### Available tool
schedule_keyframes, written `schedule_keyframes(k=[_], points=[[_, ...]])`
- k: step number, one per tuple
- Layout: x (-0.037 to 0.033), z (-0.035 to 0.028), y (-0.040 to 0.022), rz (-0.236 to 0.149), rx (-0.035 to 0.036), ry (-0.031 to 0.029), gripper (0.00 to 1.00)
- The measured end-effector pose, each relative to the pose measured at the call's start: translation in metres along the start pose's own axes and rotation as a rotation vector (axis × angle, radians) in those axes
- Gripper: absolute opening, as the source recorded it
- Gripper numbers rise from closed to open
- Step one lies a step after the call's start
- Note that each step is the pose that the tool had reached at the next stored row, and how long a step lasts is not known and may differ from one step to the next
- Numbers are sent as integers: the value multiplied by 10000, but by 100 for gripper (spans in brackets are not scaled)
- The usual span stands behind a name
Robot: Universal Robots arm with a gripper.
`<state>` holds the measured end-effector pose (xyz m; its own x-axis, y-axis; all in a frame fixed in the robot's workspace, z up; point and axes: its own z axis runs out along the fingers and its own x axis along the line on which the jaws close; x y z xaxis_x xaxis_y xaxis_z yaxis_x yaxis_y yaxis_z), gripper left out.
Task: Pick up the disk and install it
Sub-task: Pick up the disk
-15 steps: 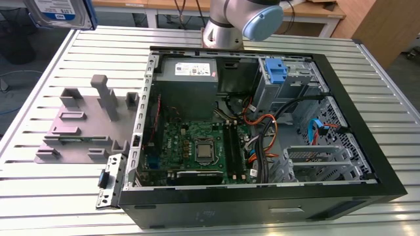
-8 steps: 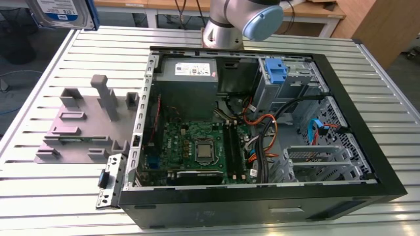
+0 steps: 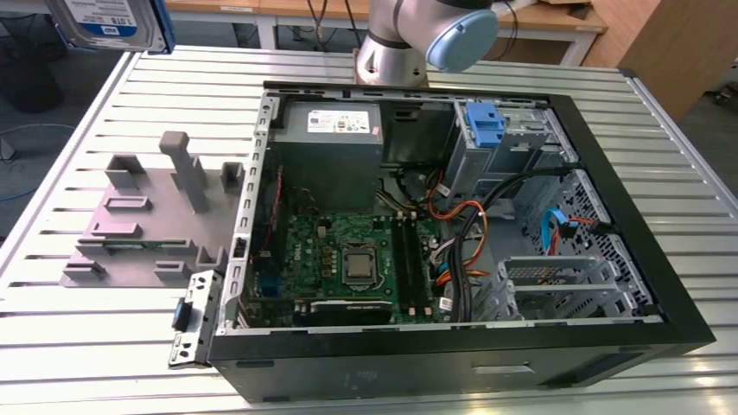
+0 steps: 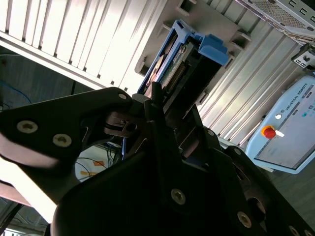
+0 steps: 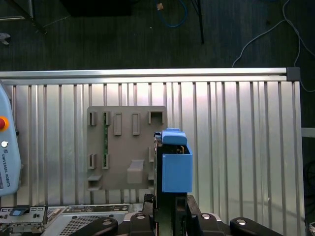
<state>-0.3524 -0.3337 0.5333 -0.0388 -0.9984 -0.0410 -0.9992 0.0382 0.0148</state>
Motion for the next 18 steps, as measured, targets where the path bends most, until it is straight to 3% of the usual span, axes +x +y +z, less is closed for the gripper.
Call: schedule_keyframes(k=[9, 18], points=[[-2, 0, -10, 1, -1, 1, 35], [-7, 0, -180, -1, 0, 0, 35]])
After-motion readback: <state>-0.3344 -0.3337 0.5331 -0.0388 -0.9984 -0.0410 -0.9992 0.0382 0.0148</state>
